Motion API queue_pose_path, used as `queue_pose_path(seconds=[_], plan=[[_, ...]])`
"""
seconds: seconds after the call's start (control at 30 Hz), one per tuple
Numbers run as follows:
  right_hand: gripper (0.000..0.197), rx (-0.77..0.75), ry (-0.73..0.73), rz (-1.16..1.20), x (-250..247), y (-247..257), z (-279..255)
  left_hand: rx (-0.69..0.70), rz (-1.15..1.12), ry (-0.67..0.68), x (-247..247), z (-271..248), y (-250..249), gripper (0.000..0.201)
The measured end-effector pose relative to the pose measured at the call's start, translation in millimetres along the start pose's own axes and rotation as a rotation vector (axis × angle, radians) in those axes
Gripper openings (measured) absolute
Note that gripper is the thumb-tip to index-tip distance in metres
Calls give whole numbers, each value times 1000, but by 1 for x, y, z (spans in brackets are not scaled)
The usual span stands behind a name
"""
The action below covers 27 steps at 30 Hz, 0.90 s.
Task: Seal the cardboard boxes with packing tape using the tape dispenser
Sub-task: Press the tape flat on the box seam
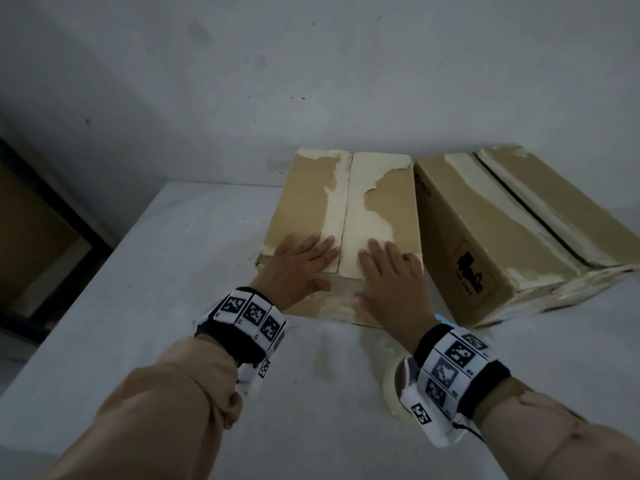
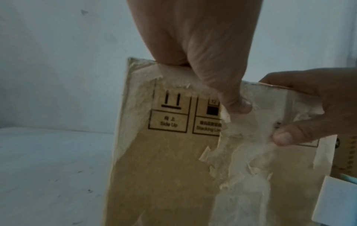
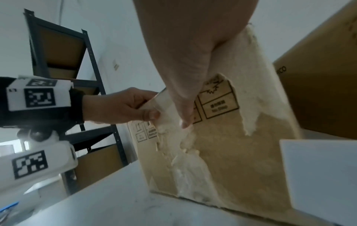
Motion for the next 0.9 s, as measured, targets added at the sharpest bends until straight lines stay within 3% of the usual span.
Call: queue_pose_path(seconds=[0.13,0.23,0.33,0.4,0.47,0.63,0.8,0.9], plan=[[79,-156,-21,106,-9,-13,-9,-177,-10,-25,0,-8,-6,73],[86,-81,-78,466,-14,-25,-29,-273,-153,19,14,-10,-6,104],[69,10,-313,611,-5,-47,-61,-337,-209,-108,16,-9,-11,110],[59,59,-387,603,9,-64,-85,-354,-218,-182,18,-9,-14,112],[62,81,-339,564,29,-81,-106,-356,-231,-196,20,-8,-14,113],[81,19,-57,396,80,-98,-142,-381,-231,-195,17,-9,-13,119],[90,145,-99,294,85,-96,-152,-403,-289,-128,15,-10,-12,122],[94,177,-98,335,97,-97,-164,-460,-314,-135,14,-14,-12,96]])
Point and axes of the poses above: each hand's wrist, its own z-axis towards the middle knuckle, its own x-axis out of the palm, y = z × x, the point moved 3 cm from there along z, towards the middle knuckle, and after that the axes turned 3 degrees about -y, right-handed, at the moved point
